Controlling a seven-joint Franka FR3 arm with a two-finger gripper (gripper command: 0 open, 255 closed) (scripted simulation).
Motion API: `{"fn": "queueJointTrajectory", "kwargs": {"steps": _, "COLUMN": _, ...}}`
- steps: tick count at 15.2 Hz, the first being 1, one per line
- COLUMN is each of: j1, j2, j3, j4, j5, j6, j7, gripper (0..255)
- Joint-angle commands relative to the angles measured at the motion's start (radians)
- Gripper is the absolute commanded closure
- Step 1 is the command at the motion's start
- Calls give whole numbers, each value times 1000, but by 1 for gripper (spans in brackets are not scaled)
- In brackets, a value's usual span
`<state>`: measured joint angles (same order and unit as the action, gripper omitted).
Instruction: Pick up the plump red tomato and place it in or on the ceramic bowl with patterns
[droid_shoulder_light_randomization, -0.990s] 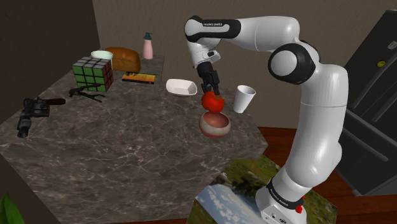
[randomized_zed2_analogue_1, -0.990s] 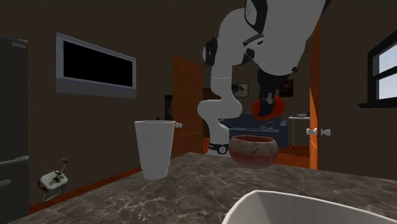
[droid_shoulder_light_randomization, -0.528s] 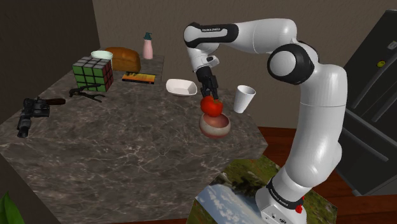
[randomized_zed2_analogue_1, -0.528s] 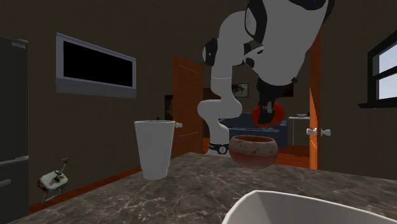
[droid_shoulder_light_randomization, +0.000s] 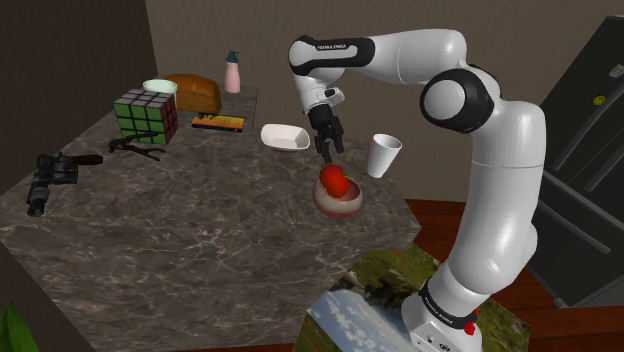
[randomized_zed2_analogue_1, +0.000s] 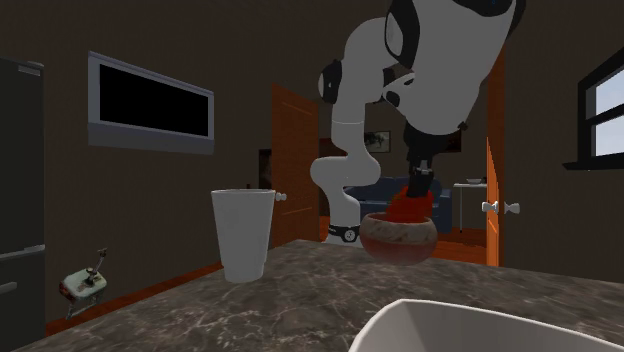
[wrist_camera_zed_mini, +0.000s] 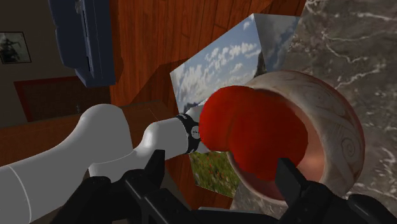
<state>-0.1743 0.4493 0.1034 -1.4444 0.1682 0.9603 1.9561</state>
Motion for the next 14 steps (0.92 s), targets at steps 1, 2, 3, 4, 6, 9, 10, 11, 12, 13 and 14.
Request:
{"fn": "queueJointTrajectory", "kwargs": {"steps": 1, "j1": 0, "j2": 0, "j3": 0, "j4": 0, "j5": 0, "j6": 0, "j7": 0, "gripper": 0}}
{"fn": "queueJointTrajectory", "kwargs": {"steps": 2, "j1": 0, "j2": 0, "j3": 0, "j4": 0, "j5": 0, "j6": 0, "j7": 0, "gripper": 0}}
{"fn": "queueJointTrajectory", "kwargs": {"steps": 3, "j1": -1, "j2": 37, "j3": 0, "j4": 77, "j5": 0, "j6": -40, "j7": 6, "gripper": 0}}
{"fn": "queueJointTrajectory", "kwargs": {"steps": 4, "j1": -1, "j2": 79, "j3": 0, "j4": 161, "j5": 0, "j6": -82, "j7": 14, "gripper": 0}}
{"fn": "queueJointTrajectory", "kwargs": {"steps": 6, "j1": -1, "j2": 167, "j3": 0, "j4": 337, "j5": 3, "j6": -170, "j7": 30, "gripper": 0}}
{"fn": "queueJointTrajectory", "kwargs": {"steps": 9, "j1": -1, "j2": 167, "j3": 0, "j4": 337, "j5": 3, "j6": -170, "j7": 30, "gripper": 0}}
{"fn": "queueJointTrajectory", "kwargs": {"steps": 10, "j1": -1, "j2": 167, "j3": 0, "j4": 337, "j5": 3, "j6": -170, "j7": 31, "gripper": 0}}
{"fn": "queueJointTrajectory", "kwargs": {"steps": 11, "j1": -1, "j2": 167, "j3": 0, "j4": 337, "j5": 3, "j6": -170, "j7": 31, "gripper": 0}}
{"fn": "queueJointTrajectory", "kwargs": {"steps": 12, "j1": -1, "j2": 167, "j3": 0, "j4": 337, "j5": 3, "j6": -170, "j7": 31, "gripper": 0}}
{"fn": "queueJointTrajectory", "kwargs": {"steps": 13, "j1": -1, "j2": 167, "j3": 0, "j4": 337, "j5": 3, "j6": -170, "j7": 31, "gripper": 0}}
{"fn": "queueJointTrajectory", "kwargs": {"steps": 14, "j1": -1, "j2": 167, "j3": 0, "j4": 337, "j5": 3, "j6": -169, "j7": 30, "gripper": 0}}
